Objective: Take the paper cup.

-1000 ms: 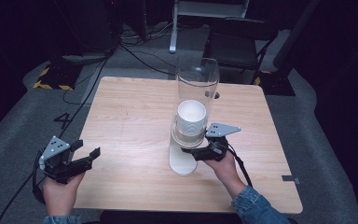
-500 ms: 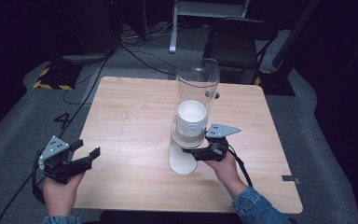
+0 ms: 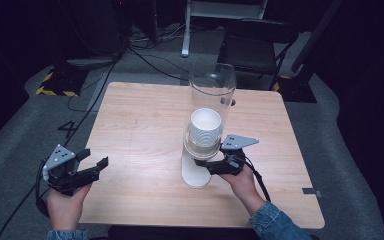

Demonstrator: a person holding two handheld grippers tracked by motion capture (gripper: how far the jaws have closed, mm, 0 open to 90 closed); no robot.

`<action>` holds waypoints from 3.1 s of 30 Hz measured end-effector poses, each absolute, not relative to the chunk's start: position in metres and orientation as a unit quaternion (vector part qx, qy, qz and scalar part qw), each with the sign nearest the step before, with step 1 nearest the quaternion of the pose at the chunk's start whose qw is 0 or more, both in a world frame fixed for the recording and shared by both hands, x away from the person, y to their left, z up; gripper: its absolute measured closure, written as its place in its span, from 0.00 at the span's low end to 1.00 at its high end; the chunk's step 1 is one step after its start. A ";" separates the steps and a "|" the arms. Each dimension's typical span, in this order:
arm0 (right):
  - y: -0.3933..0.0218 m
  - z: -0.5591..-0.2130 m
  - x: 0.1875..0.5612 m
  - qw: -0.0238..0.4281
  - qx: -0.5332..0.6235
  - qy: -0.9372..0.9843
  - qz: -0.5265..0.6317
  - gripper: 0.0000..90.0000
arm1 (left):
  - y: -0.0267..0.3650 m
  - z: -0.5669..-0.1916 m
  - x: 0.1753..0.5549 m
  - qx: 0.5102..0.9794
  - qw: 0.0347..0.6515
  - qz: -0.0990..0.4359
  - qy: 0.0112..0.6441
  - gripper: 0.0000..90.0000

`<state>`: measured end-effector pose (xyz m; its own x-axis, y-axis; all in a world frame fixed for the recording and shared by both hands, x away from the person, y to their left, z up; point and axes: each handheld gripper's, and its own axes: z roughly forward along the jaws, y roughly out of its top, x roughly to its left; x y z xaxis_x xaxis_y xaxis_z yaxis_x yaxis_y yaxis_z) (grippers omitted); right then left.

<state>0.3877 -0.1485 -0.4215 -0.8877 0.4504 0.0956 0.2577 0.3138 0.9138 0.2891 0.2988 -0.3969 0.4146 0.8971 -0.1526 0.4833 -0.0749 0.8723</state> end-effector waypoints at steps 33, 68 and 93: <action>-0.152 -0.429 0.388 0.097 0.211 0.797 0.557 0.36 | 0.299 -0.398 0.291 0.696 0.476 0.215 0.493 0.31; -0.147 -0.459 0.391 0.094 0.231 0.830 0.499 0.37 | 0.305 -0.402 0.293 0.688 0.486 0.204 0.498 0.30; -0.167 -0.466 0.374 0.104 0.240 0.860 0.438 0.38 | 0.286 -0.402 0.327 0.697 0.501 0.178 0.481 0.30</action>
